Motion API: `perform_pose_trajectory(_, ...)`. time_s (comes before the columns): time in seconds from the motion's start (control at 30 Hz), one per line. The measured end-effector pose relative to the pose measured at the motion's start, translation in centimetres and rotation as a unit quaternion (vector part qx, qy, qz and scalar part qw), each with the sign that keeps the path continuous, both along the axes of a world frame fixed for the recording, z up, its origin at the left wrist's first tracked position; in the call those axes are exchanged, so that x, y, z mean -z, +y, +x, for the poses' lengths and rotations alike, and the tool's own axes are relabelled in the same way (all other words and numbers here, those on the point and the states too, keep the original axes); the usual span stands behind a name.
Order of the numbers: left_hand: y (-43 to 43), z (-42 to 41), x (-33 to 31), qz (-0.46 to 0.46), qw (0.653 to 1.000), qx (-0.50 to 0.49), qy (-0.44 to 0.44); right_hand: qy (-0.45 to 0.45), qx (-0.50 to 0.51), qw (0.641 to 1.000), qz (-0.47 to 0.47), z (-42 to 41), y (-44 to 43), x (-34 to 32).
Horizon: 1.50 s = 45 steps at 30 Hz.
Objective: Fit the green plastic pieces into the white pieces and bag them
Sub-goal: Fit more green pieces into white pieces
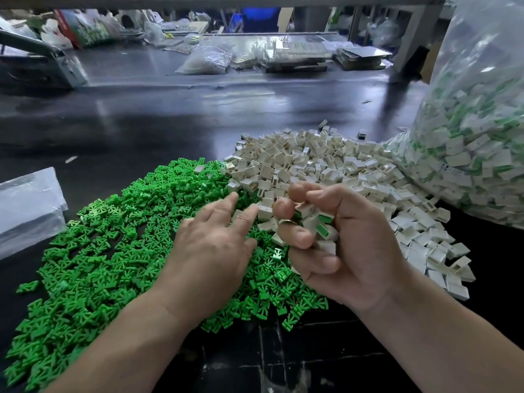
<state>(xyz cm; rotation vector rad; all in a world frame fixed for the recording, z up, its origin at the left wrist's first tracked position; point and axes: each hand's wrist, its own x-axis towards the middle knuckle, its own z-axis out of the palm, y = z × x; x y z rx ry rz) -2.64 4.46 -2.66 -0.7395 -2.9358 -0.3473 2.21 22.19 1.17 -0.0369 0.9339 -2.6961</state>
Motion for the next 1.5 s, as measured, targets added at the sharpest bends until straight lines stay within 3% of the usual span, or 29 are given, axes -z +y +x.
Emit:
perform_pose_trajectory(0.27,-0.5,-0.1,-0.5,0.054,0.995,0.024,0.086,-0.067,0.008,0.994,0.082,-0.3,-0.2,0.5)
perform_pose_trajectory(0.57,-0.3,0.1,-1.1,0.203,0.977,0.008,0.066,-0.051,-0.006,0.989,0.136,-0.2,-0.4,0.7)
perform_pose_trajectory(0.7,-1.0,0.0,-1.9,0.365,0.929,-0.047,0.041,-0.053,-0.035,0.989,0.134,-0.1,-0.6,0.5)
perform_pose_trajectory(0.8,-1.0,0.1,-2.3,0.504,0.861,-0.068,-0.035,-0.06,-0.049,0.987,0.144,0.0,-0.8,0.6)
perform_pose_trajectory(0.87,-0.8,0.4,-2.5,0.55,0.831,-0.052,-0.071,-0.051,-0.06,0.984,0.158,0.2,-1.0,0.6)
perform_pose_trajectory(0.97,-0.1,1.6,-2.9,0.545,0.836,-0.008,-0.064,-0.04,-0.074,0.981,0.173,0.4,-1.2,0.6)
perform_pose_trajectory(1.07,0.4,2.7,-3.1,0.453,0.891,0.015,0.026,-0.04,-0.067,0.977,0.2,0.5,-1.3,0.6)
perform_pose_trajectory(1.2,0.9,3.3,-3.3,0.385,0.916,0.047,0.104,-0.04,-0.057,0.973,0.219,0.6,-1.3,0.6)
perform_pose_trajectory(1.3,1.0,3.5,-3.3,0.398,0.909,0.062,0.108,-0.026,-0.052,0.975,0.214,0.5,-1.2,0.6)
perform_pose_trajectory(1.43,0.9,3.8,-3.5,0.511,0.857,0.069,0.011,-0.011,-0.047,0.976,0.213,0.4,-0.9,0.6)
perform_pose_trajectory(1.5,0.7,3.7,-3.7,0.514,0.856,0.063,0.004,-0.007,-0.044,0.972,0.23,0.4,-0.9,0.6)
